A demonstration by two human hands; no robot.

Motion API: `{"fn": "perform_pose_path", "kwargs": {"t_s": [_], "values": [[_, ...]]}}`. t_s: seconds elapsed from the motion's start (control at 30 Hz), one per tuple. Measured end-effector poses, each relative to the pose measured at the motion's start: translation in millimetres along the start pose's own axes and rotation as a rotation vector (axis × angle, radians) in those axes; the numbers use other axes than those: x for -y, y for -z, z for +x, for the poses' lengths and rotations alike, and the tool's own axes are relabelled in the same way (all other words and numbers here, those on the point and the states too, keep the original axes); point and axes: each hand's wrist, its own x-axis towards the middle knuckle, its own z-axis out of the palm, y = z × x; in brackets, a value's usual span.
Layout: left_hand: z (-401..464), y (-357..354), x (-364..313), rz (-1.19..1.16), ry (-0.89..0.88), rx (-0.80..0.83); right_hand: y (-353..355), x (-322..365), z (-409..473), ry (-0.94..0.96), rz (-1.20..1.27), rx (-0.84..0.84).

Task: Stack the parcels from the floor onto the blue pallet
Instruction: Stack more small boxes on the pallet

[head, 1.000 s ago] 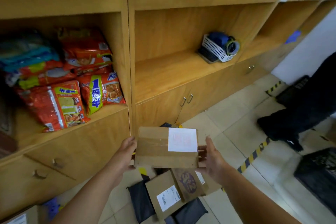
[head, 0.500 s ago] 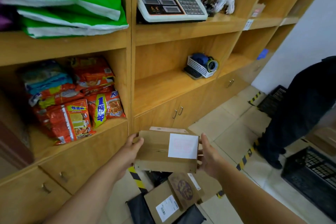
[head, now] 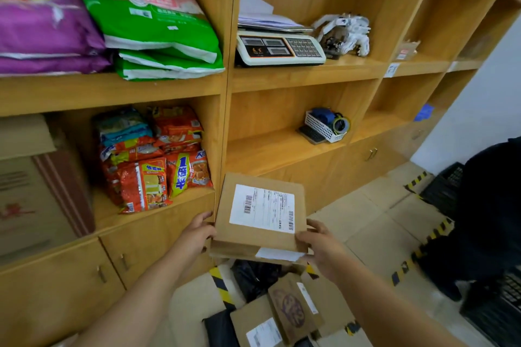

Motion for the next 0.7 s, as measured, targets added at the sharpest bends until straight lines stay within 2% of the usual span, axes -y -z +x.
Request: {"fn": "perform_pose_path", "kwargs": {"t_s": [0.2,0.43,0.7], "values": [[-67.8,-24.4,34.2,0.052,-0.019,-0.007,38.1,-22.8,-59.6,0.095,-0.079,0.104],[-155.4,-52.6,79.0,-0.034,-0.021,-0.054,75.2,-65.0,-116.8,0.121,-0.164,0.131],[-235.6,-16.0,119.9,-0.076,0.019,-0.19,41.9,-98.1,-167.6,0.07,-0.181,0.235]]}}
